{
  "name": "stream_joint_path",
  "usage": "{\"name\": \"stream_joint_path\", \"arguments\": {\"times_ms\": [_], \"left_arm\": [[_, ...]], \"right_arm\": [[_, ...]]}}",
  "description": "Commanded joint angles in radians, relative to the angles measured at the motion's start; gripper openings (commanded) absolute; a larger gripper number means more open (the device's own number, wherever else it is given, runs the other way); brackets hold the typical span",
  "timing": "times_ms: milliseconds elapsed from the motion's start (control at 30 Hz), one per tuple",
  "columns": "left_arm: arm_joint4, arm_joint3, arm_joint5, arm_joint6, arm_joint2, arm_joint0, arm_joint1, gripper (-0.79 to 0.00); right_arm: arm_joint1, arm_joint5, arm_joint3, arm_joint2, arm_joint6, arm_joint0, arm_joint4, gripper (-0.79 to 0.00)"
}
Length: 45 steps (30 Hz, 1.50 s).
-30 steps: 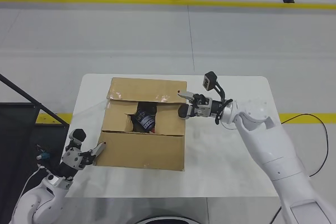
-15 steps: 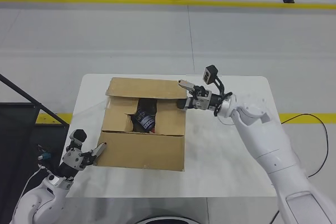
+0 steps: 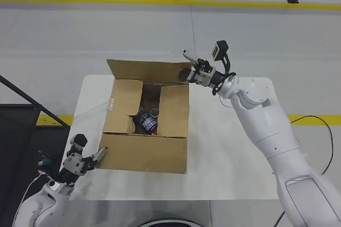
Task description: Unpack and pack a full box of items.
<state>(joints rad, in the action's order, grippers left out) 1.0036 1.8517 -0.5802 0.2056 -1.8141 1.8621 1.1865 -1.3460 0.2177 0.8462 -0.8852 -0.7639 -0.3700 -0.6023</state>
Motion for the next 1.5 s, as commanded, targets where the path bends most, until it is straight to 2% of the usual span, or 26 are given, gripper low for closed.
{"name": "stream_joint_path", "arguments": {"times_ms": [0, 500, 900, 1133, 1467], "left_arm": [[0.001, -0.002, 0.001, 0.004, 0.002, 0.003, 0.0, 0.0], [0.025, -0.008, 0.009, -0.001, 0.02, 0.017, 0.002, 0.0], [0.055, -0.004, 0.004, -0.013, 0.031, 0.024, 0.0, 0.0], [0.066, -0.001, -0.009, -0.004, 0.029, 0.024, -0.001, 0.0], [0.01, 0.008, -0.025, 0.043, -0.007, 0.035, -0.002, 0.0]], "right_arm": [[-0.015, 0.014, -0.04, 0.018, 0.056, 0.023, 0.019, 0.0], [-0.143, 0.172, -0.345, 0.135, 0.243, 0.13, 0.109, 0.0], [-0.232, 0.121, -0.49, 0.215, 0.403, 0.169, 0.27, 0.0], [-0.259, 0.126, -0.537, 0.217, 0.359, 0.185, 0.296, 0.0], [-0.271, 0.151, -0.57, 0.202, 0.227, 0.205, 0.319, 0.0]]}}
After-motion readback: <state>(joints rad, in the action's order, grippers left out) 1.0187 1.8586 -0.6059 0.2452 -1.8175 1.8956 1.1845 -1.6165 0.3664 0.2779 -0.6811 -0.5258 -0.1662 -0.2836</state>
